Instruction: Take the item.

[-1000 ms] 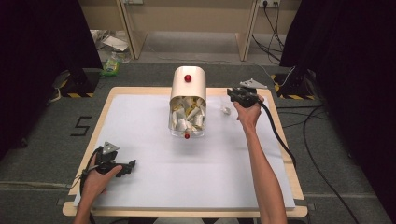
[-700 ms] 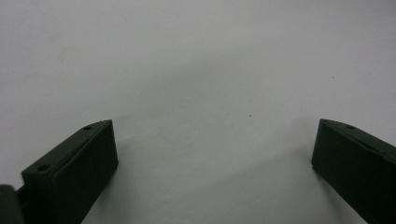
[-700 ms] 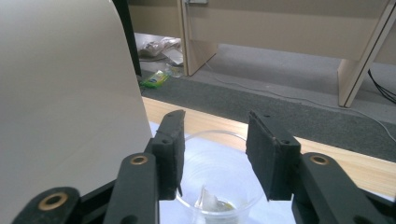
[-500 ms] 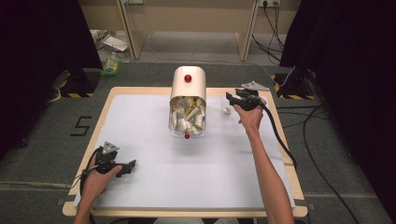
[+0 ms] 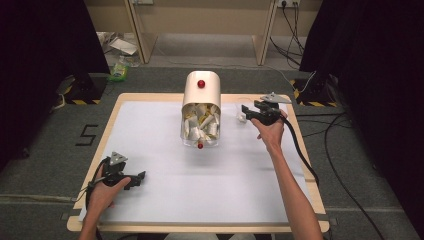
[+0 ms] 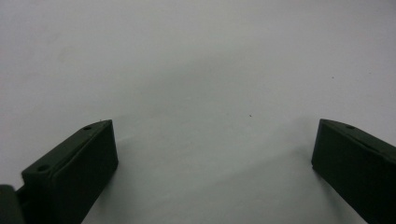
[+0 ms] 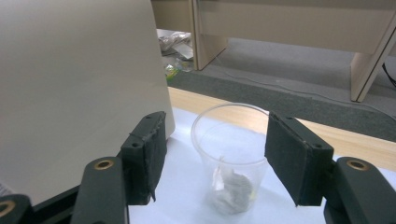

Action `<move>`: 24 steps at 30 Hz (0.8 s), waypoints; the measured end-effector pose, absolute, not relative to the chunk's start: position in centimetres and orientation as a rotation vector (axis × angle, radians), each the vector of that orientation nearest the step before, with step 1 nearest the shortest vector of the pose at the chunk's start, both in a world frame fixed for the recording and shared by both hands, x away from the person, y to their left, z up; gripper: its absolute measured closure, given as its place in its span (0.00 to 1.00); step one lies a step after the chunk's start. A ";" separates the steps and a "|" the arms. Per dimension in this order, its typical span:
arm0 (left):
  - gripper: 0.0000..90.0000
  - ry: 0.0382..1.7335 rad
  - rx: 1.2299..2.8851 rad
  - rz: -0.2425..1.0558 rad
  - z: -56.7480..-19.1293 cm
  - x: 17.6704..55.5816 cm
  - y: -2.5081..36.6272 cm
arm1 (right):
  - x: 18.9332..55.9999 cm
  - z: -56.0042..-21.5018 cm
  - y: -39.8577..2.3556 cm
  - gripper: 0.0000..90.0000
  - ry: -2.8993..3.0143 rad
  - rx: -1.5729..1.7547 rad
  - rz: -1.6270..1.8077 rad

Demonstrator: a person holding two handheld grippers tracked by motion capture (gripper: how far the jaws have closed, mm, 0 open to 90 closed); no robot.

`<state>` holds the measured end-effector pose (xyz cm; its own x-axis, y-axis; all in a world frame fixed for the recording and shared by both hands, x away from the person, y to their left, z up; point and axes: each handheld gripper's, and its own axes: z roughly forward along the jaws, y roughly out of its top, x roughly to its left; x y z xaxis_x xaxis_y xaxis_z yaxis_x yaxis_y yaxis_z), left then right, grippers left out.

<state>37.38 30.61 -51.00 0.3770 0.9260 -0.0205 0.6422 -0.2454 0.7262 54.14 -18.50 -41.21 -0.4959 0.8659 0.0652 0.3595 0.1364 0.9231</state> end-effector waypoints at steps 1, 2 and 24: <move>0.00 1.347 1.984 0.556 -51.0 37.4 30.6 | 54.0 -41.2 -18.5 0.43 1.928 1.170 1.344; 0.00 1.347 1.984 0.556 -51.0 37.4 30.6 | 53.8 -41.2 -18.5 0.43 1.930 1.164 1.347; 0.00 1.344 1.986 0.559 -51.0 37.4 30.6 | 48.8 -42.3 -18.7 0.41 1.995 1.112 1.367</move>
